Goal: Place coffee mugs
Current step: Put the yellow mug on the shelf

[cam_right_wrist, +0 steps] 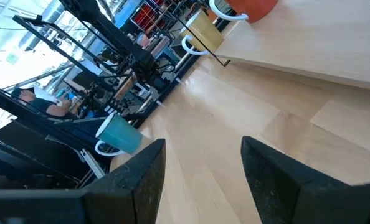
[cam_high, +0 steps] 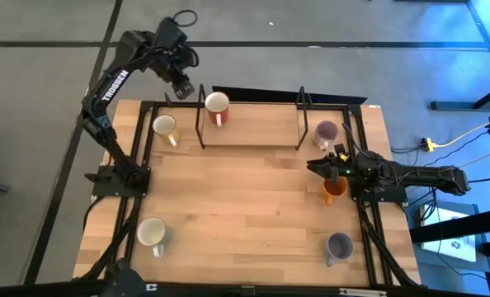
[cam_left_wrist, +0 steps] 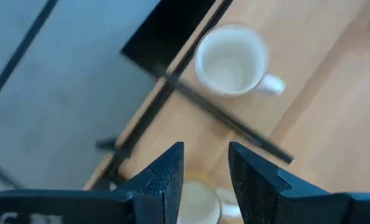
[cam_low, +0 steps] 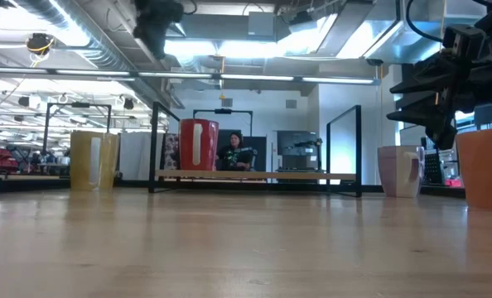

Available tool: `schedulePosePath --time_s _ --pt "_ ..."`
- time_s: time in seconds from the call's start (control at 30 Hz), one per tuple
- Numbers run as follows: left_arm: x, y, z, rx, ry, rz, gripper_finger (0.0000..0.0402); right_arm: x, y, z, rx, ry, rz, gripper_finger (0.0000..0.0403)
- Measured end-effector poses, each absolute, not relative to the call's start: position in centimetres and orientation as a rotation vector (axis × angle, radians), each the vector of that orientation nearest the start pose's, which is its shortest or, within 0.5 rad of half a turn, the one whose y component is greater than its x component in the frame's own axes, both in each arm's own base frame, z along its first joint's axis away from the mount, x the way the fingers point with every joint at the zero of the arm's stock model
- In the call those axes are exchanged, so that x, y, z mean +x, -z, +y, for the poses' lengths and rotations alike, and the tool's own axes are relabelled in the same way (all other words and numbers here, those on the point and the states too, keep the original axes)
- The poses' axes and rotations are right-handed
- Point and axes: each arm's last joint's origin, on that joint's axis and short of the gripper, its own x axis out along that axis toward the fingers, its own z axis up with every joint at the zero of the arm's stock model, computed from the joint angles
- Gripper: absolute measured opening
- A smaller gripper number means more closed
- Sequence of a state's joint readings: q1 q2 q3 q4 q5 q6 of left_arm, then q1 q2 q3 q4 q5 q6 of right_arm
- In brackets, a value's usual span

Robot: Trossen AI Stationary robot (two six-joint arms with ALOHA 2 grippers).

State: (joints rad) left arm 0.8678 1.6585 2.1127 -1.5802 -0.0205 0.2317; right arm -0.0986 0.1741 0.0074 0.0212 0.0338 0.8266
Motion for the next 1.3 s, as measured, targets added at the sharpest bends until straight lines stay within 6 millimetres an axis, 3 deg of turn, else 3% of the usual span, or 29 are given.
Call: schedulePosePath --time_s 0.17,0.57,0.8,1.3 --pt "16.1 -42.6 21.9 -0.385 -0.782 1.172 0.0119 10.7 -15.4 -1.2 0.808 0.184 0.085 0.0198" --pt "13.4 -34.0 23.0 -0.616 -0.734 1.457 0.0119 10.7 -15.4 -1.2 0.81 0.184 0.085 0.0198" --pt "12.0 -31.9 23.9 -0.708 -0.773 1.457 0.0149 10.7 -15.4 -1.2 0.811 0.185 0.084 0.0198" --pt "12.5 -27.5 23.9 -0.633 -0.805 1.545 0.016 10.6 -15.5 -1.3 0.772 0.238 0.054 0.0198"
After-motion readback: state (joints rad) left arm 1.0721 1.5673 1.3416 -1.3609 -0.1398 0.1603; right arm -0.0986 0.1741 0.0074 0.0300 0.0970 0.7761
